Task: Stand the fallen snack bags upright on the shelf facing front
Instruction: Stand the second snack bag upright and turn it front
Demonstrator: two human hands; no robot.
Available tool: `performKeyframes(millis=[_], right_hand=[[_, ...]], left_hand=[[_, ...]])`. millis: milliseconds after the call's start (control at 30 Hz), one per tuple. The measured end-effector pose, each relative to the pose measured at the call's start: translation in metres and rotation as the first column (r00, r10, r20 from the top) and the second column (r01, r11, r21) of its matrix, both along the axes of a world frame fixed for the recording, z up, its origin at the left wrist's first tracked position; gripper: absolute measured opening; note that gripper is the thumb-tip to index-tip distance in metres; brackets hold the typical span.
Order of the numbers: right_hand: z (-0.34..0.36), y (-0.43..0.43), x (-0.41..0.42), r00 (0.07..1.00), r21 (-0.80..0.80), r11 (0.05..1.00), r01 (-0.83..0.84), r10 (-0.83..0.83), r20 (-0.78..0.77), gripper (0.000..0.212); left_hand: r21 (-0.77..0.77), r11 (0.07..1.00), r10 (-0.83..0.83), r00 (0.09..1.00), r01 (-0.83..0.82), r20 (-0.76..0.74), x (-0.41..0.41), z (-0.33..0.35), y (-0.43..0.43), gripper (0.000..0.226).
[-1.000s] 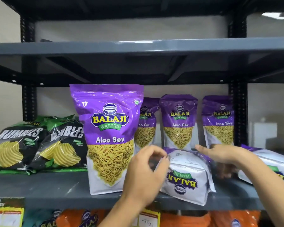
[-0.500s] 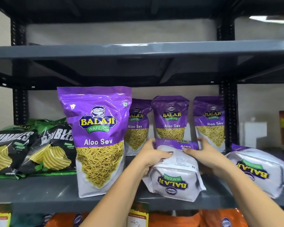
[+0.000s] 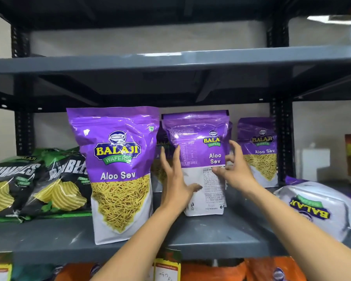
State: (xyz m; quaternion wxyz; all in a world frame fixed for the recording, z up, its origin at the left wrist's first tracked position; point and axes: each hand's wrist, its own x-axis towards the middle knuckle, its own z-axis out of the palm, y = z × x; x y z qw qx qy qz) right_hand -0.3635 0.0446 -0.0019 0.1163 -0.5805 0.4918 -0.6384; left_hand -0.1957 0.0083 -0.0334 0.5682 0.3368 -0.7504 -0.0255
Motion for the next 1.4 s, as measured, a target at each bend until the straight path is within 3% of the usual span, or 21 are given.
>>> performKeyframes(millis=[133,200,300,400,467,600,700,833,933,1033,1167,1300,1400], right_hand=[[-0.013,-0.007,-0.007,0.994,-0.041,0.998,-0.045,0.049,0.094,0.092],[-0.017,-0.008,-0.008,0.97,-0.044,0.994,-0.104,0.111,0.216,0.085],[-0.012,-0.011,-0.015,0.783,-0.031,0.96,-0.279,0.246,0.571,0.059],[-0.009,-0.019,-0.024,0.625,0.044,0.92,-0.389,0.228,0.746,0.032],[-0.012,-0.023,-0.026,0.648,0.148,0.902,-0.406,0.17,0.742,0.029],[-0.013,-0.026,-0.023,0.81,0.332,0.887,-0.322,0.076,0.582,0.027],[-0.01,-0.029,-0.023,0.864,0.337,0.913,-0.228,0.029,0.503,0.025],[-0.013,-0.027,-0.024,0.887,0.354,0.886,-0.3,0.123,0.444,0.007],[-0.018,-0.028,-0.024,0.912,0.404,0.859,-0.315,0.156,0.38,0.051],[-0.014,-0.026,-0.017,0.891,0.395,0.828,-0.397,0.246,0.382,0.073],[-0.006,-0.026,-0.014,0.872,0.382,0.8,-0.463,0.331,0.361,0.05],[-0.002,-0.023,-0.02,0.843,0.316,0.799,-0.511,0.396,0.363,0.055],[-0.003,-0.02,-0.024,0.832,0.267,0.826,-0.496,0.365,0.418,0.046]], left_hand=[[0.029,0.999,0.023,0.999,-0.024,0.027,-0.003,-0.005,0.006,0.119],[0.014,0.994,0.107,0.994,-0.107,0.028,-0.005,-0.008,0.013,0.111],[-0.128,0.961,0.25,0.968,-0.246,0.012,-0.013,-0.015,0.03,0.086],[-0.033,0.991,0.128,0.992,-0.128,0.018,-0.025,-0.024,0.042,0.073],[0.122,0.992,0.034,0.999,-0.036,0.019,-0.033,-0.029,0.044,0.075],[0.261,0.965,-0.001,0.999,0.011,-0.04,-0.038,-0.03,0.042,0.082],[0.377,0.922,-0.025,0.988,0.081,-0.153,-0.039,-0.022,0.036,0.077],[0.502,0.836,-0.056,0.945,0.22,-0.321,-0.036,-0.007,0.024,0.065],[0.522,0.815,-0.083,0.942,0.251,-0.324,-0.036,-0.001,0.015,0.079],[0.514,0.788,-0.11,0.899,0.339,-0.424,-0.032,0.004,0.009,0.079],[0.53,0.777,-0.092,0.894,0.34,-0.439,-0.022,0.007,-0.002,0.067],[0.505,0.677,-0.254,0.814,0.535,-0.522,-0.011,0.008,-0.014,0.062],[0.477,0.621,-0.315,0.756,0.622,-0.574,-0.006,0.006,-0.023,0.065]])
